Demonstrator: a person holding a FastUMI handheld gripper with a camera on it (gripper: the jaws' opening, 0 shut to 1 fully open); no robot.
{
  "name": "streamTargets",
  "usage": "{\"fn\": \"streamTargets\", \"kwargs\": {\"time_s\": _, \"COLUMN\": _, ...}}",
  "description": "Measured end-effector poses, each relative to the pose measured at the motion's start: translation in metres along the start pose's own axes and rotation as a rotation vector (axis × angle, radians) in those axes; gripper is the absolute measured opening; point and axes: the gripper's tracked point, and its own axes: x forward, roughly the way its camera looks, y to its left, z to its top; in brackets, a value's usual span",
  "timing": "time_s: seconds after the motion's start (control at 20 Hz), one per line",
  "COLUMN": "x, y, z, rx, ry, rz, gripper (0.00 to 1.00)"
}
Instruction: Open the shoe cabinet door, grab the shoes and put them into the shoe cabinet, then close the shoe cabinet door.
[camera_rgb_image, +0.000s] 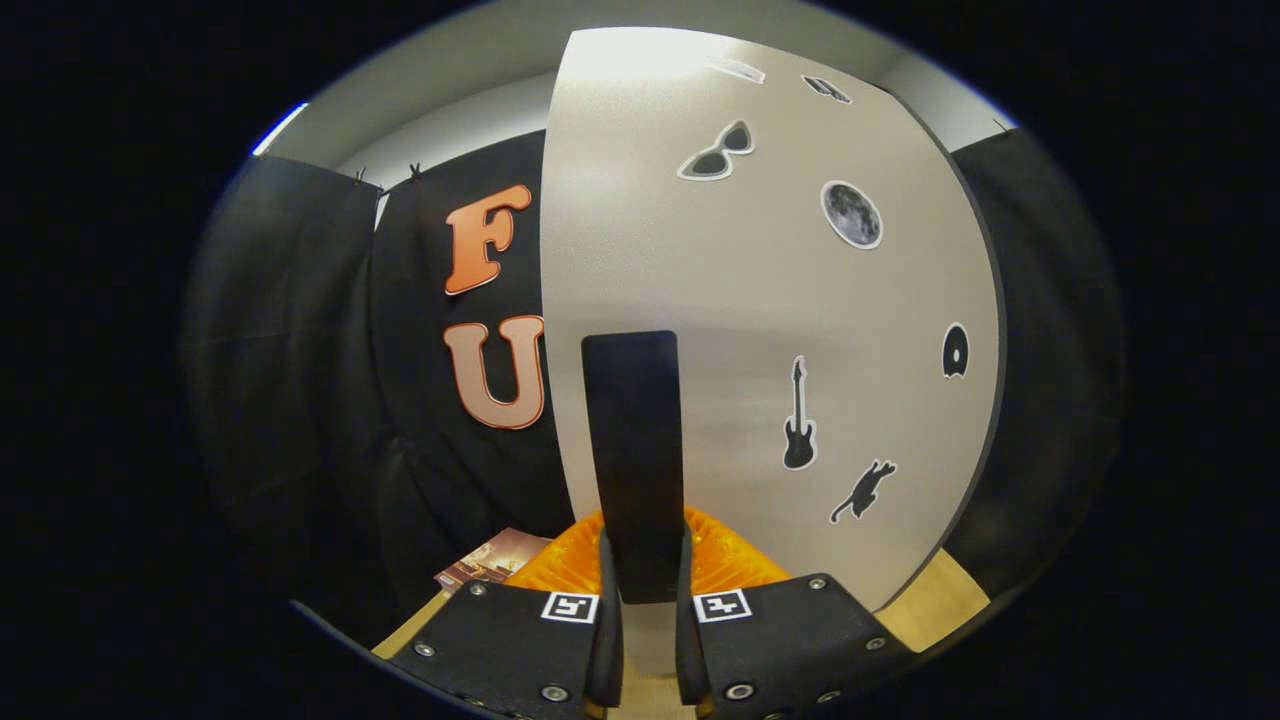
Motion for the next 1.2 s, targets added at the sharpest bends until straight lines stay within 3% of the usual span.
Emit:
{"fn": "streamTargets", "kwargs": {"time_s": 0.45, "x": -0.048, "y": -0.02, "z": 0.002, "rx": -0.04, "ry": -0.011, "rz": 0.08, "gripper": 0.2}}
{"fn": "streamTargets", "kwargs": {"time_s": 0.7, "x": -0.069, "y": -0.04, "z": 0.001, "rx": -0.053, "ry": -0.014, "rz": 0.085, "gripper": 0.2}}
{"fn": "streamTargets", "kwargs": {"time_s": 1.0, "x": -0.092, "y": -0.077, "z": 0.002, "rx": -0.045, "ry": -0.043, "rz": 0.008, "gripper": 0.2}}
{"fn": "streamTargets", "kwargs": {"time_s": 1.2, "x": -0.101, "y": -0.116, "z": 0.004, "rx": -0.079, "ry": -0.06, "rz": -0.103, "gripper": 0.19}}
